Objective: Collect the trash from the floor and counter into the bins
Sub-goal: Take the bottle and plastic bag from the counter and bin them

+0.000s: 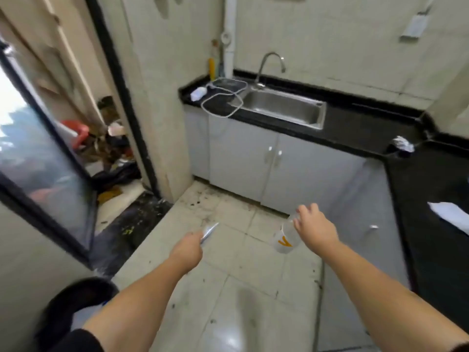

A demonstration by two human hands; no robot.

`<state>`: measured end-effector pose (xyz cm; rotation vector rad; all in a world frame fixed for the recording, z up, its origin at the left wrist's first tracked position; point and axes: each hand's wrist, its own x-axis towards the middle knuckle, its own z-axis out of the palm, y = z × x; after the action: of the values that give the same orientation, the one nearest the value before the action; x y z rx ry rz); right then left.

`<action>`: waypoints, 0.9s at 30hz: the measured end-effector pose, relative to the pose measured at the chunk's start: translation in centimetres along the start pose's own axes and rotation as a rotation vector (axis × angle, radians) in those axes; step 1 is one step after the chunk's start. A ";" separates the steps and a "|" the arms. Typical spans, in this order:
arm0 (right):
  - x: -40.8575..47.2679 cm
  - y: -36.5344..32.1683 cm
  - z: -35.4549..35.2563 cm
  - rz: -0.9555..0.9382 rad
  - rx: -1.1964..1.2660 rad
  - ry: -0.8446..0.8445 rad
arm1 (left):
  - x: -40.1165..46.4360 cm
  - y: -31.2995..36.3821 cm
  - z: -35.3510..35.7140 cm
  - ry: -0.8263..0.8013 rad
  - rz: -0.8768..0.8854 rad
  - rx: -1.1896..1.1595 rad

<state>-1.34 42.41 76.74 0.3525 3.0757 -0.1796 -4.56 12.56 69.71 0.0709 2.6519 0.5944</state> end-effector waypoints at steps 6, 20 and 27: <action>1.9 -20.4 8.3 -0.241 0.038 -0.242 | -3.4 -19.5 -3.5 0.000 -0.269 -0.058; -0.5 -43.9 34.7 -0.378 0.147 -0.575 | 0.4 -46.9 8.3 0.005 -0.825 -0.531; 1.3 -45.4 48.9 -0.263 0.393 -0.612 | 11.0 -54.7 20.9 0.093 -1.114 -0.798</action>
<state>-11.59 -7.11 33.12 -0.0943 2.4492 -0.7487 -3.74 -27.27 25.35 -1.5239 1.8630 1.1210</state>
